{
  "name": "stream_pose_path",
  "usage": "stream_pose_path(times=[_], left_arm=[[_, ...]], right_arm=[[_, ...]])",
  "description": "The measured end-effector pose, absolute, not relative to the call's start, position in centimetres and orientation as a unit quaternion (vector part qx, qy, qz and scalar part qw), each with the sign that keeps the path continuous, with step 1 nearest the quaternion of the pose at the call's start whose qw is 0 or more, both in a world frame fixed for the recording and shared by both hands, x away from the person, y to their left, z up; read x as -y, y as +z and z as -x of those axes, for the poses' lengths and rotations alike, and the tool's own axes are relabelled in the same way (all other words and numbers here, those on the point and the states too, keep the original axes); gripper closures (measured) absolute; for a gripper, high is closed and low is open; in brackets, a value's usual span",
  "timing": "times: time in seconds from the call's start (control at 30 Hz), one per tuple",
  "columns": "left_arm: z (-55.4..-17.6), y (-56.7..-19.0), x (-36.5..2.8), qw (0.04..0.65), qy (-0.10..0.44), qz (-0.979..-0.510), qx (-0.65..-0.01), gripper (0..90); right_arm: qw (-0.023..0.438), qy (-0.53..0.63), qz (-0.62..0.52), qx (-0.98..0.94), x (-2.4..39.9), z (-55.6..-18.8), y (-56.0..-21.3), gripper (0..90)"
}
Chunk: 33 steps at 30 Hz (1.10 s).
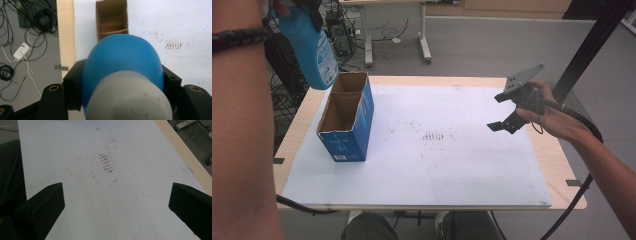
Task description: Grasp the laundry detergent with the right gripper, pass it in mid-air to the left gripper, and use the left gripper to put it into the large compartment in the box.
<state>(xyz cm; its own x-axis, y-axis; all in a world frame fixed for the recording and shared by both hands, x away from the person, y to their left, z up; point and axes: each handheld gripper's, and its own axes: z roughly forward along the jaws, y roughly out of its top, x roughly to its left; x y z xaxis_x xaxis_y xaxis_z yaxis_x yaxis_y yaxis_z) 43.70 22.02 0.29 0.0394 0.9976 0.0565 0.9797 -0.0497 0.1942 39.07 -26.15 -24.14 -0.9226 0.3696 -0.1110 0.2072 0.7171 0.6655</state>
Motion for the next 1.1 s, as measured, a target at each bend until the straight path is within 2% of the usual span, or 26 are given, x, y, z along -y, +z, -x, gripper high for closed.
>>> stream_pose_path(times=[1.1], left_arm=[[-44.5,-2.9,-23.3,0.051,0.074,-0.704,-0.704,37.2]], right_arm=[[0.11,0.333,-0.151,-0.924,25.7,-38.8,-24.4,0.3]])
